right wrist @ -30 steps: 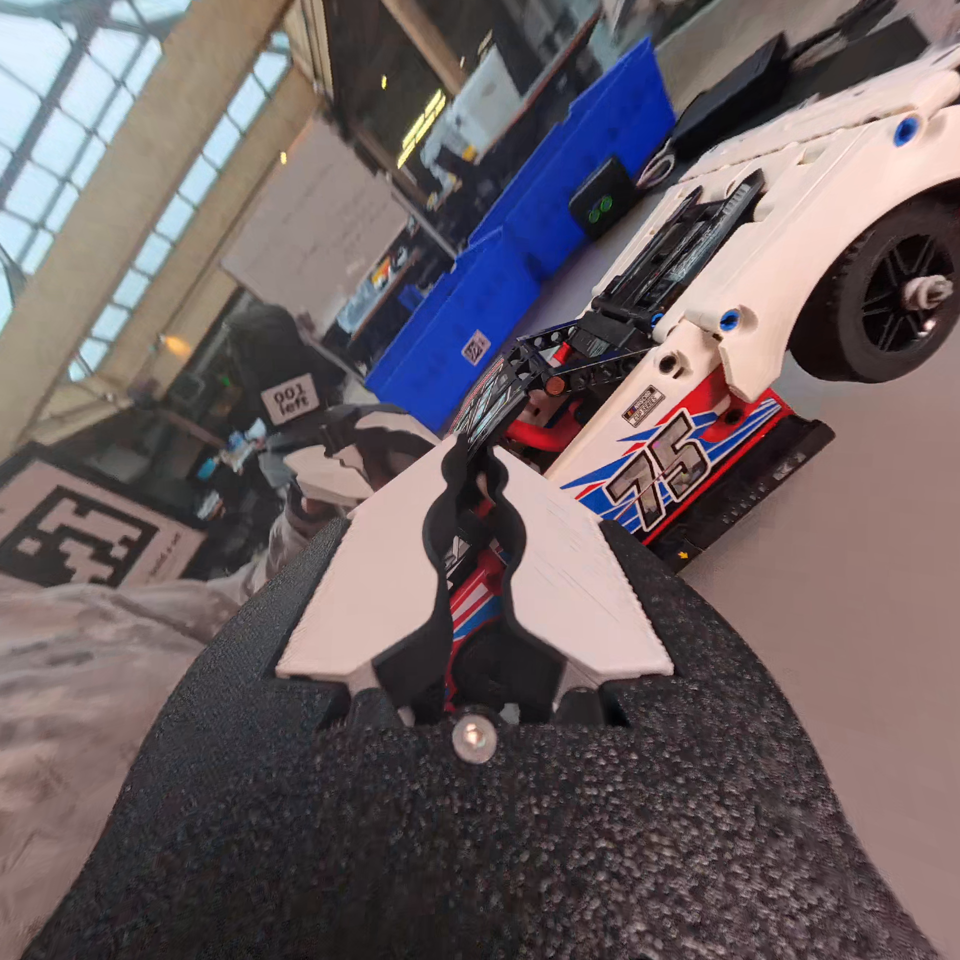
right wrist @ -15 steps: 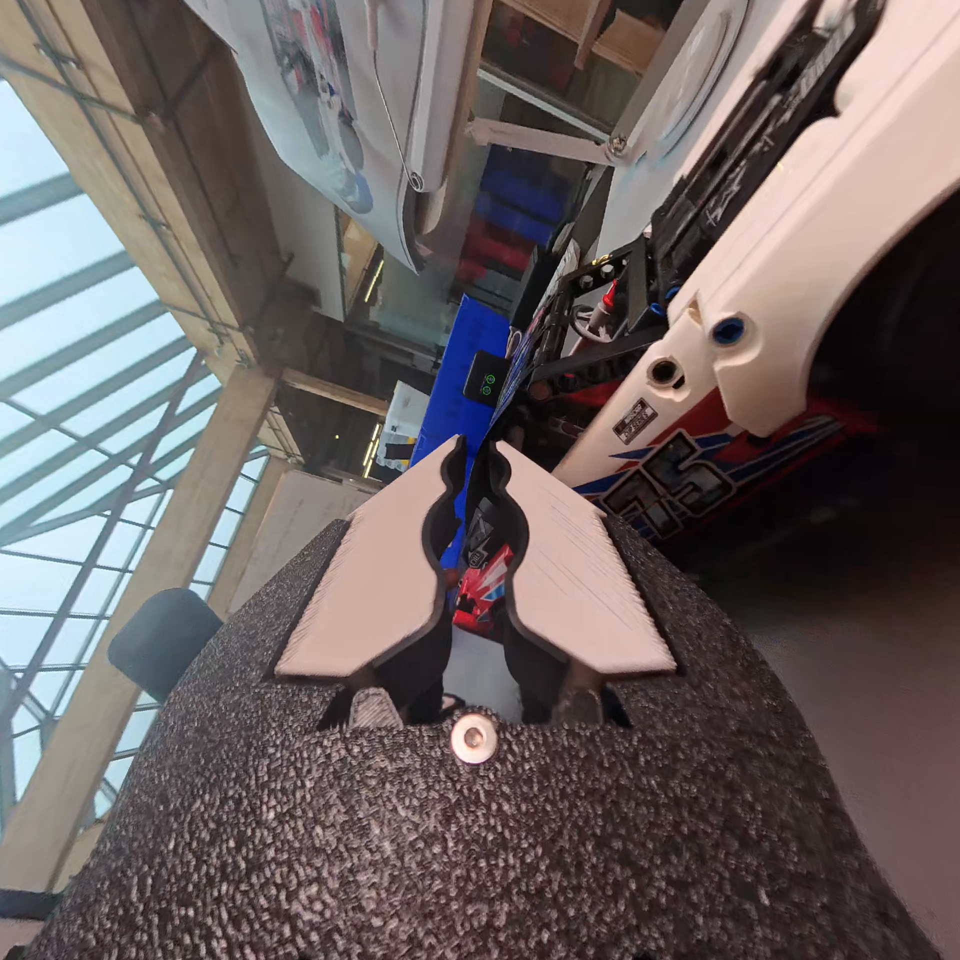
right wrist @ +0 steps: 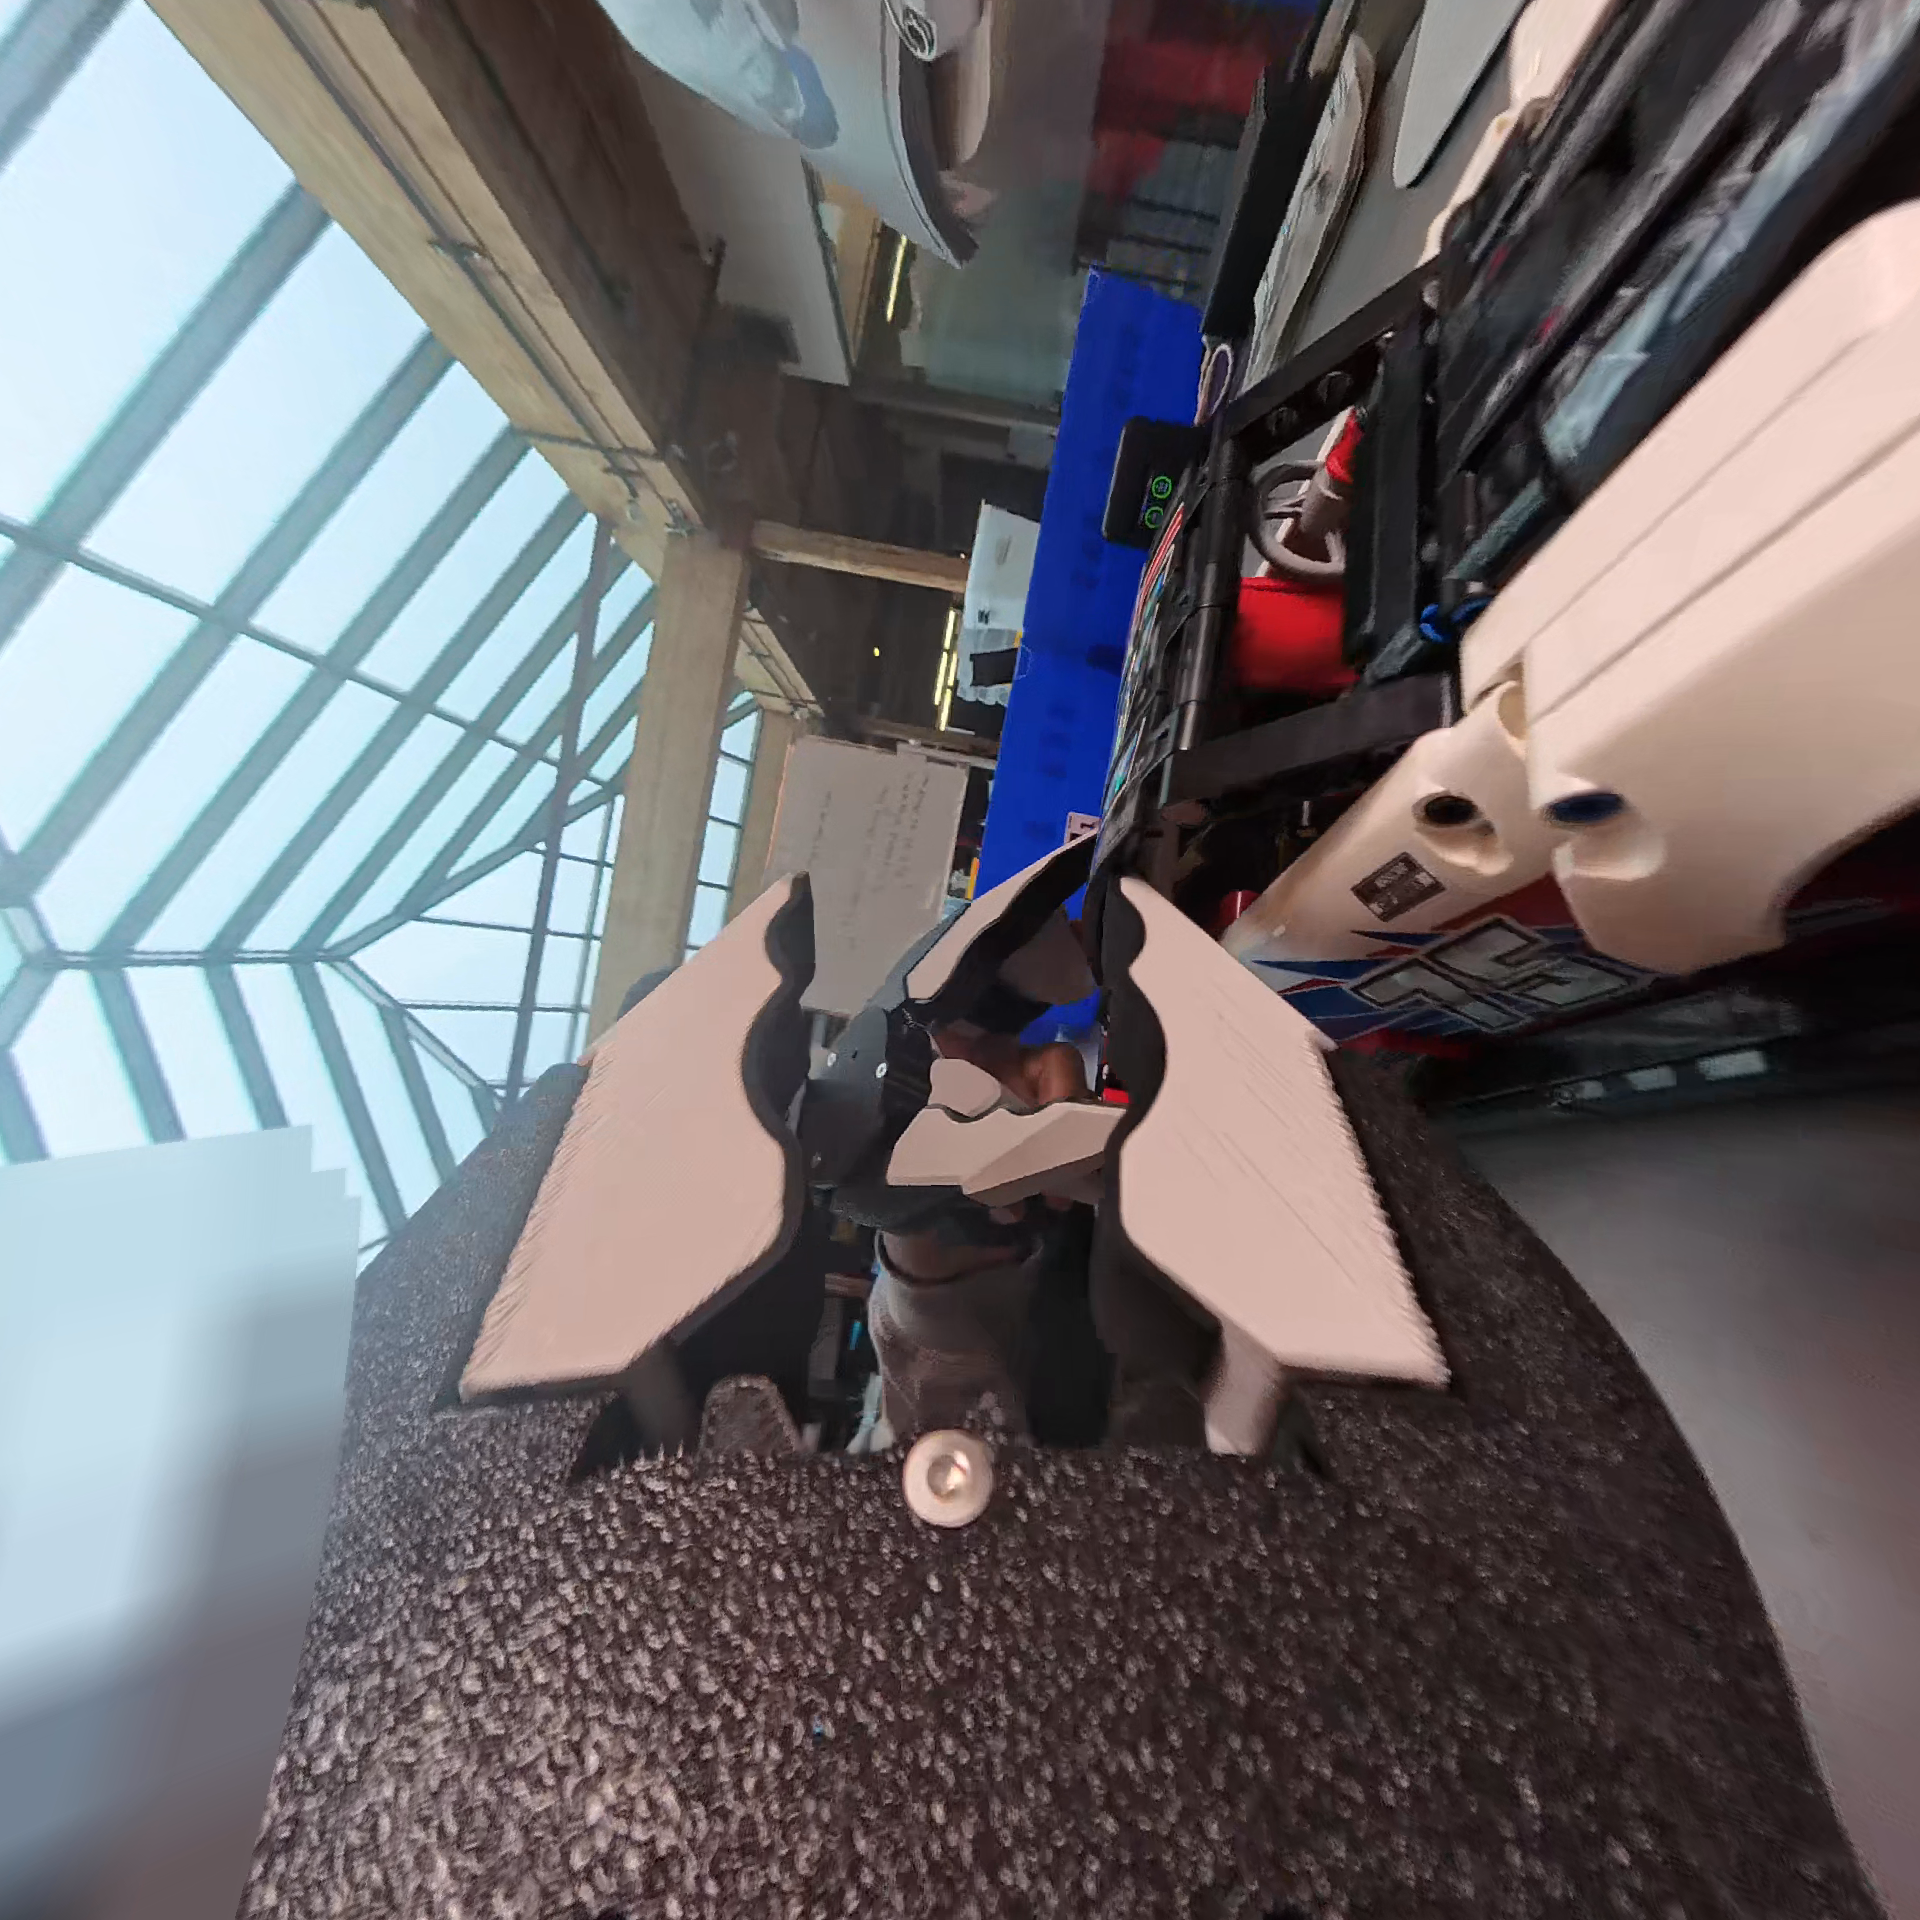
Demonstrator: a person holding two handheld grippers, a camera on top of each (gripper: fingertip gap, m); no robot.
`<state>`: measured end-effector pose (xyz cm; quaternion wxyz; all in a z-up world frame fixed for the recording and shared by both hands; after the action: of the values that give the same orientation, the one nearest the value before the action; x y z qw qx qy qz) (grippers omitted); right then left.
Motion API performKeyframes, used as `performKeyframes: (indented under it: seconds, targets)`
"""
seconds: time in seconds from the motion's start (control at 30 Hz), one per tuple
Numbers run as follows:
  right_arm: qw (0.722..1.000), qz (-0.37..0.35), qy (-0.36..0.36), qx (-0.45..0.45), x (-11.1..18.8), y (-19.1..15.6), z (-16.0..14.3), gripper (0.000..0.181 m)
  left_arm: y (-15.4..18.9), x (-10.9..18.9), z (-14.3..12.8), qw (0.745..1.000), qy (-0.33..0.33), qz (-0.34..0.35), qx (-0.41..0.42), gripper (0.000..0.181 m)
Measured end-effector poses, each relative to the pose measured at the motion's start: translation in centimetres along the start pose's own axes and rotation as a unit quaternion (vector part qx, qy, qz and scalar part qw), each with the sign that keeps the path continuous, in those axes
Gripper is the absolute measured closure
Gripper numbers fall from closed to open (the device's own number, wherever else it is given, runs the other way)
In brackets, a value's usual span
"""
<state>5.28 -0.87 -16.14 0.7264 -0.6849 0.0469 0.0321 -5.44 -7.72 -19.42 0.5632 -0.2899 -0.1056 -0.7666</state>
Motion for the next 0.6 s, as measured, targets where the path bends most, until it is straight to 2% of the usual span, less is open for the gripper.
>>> performKeyframes:
  seconds: [0.03,0.1,0.17,0.23,0.3,0.37,0.4,0.43,0.53,0.6]
  targets:
    - [1.0,0.007,0.012,-0.02,0.2,0.0,0.1,0.126,0.1,0.0,0.0,1.0,0.001,0.002,-0.001,0.08]
    - [0.997,0.018,0.056,-0.045,0.4,0.0,0.2,0.126,0.2,-0.1,0.0,1.0,0.003,0.007,0.002,0.08]
    - [0.993,0.01,0.104,-0.055,1.0,0.8,0.1,0.138,0.2,-0.1,0.0,1.0,0.004,0.01,0.007,0.08]
    - [0.988,0.01,0.138,-0.07,1.8,1.5,-0.4,0.136,0.2,-0.1,0.0,1.0,0.007,0.013,0.008,0.08]
    - [0.989,-0.019,0.141,0.031,2.5,1.1,-1.0,0.141,0.2,-0.1,0.0,1.0,0.009,0.014,0.009,0.08]
    - [0.983,-0.028,0.113,0.144,2.9,-1.0,-1.8,0.141,0.2,-0.1,0.1,1.0,0.01,0.012,0.007,0.08]
    - [0.967,-0.06,0.087,0.231,2.9,-1.9,-2.1,0.141,0.2,-0.1,0.1,1.0,0.009,0.01,0.006,0.08]
    - [0.939,-0.093,0.062,0.324,3.0,-2.8,-2.3,0.142,0.2,-0.1,0.1,1.0,0.008,0.009,0.004,0.08]
    - [0.841,-0.151,0.011,0.52,3.7,-5.6,-1.9,0.147,0.3,0.1,0.0,1.0,0.0,0.002,-0.015,0.084]
    - [0.762,-0.175,-0.043,0.622,4.2,-6.3,-1.7,0.171,0.4,0.5,0.0,1.0,0.004,-0.009,-0.027,0.086]
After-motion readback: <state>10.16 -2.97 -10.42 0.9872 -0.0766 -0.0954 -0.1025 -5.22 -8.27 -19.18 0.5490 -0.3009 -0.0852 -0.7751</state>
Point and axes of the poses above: each gripper's, where its closed fingertips meet, x back along the fingers, z out of its top, y = z × x across the jaws, the point moved 4 cm from there along x, back along the fingers, and after that the axes turned 5 degrees about -x, right-handed, at the moved point
